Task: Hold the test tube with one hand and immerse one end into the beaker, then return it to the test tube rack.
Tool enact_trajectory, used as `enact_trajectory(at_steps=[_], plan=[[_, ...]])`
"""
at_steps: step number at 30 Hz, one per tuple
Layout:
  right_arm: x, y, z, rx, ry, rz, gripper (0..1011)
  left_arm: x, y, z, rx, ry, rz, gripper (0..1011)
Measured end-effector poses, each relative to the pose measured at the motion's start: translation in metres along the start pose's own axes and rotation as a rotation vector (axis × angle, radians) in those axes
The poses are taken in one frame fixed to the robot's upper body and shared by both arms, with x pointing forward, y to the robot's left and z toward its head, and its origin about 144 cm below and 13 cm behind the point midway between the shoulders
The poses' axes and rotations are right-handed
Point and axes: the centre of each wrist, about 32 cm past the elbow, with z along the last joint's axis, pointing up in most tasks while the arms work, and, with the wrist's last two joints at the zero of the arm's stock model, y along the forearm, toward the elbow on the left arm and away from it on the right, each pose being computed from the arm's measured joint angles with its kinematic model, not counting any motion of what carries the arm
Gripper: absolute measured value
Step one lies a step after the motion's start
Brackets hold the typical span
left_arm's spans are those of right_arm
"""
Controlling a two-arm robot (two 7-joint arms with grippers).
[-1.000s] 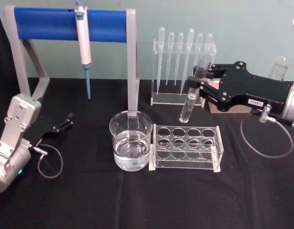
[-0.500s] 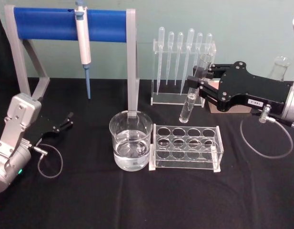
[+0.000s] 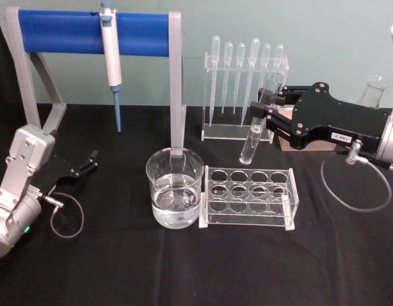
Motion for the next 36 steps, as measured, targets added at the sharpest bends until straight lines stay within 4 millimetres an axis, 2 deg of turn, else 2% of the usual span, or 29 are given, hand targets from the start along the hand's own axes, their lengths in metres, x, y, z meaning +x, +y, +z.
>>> enact_trajectory(at_steps=[36], plan=[[0.0000,0.0000,0.0000,0.000,0.000,0.000,225,0.0000,0.0000,0.0000,0.000,0.000,0.000,1000]])
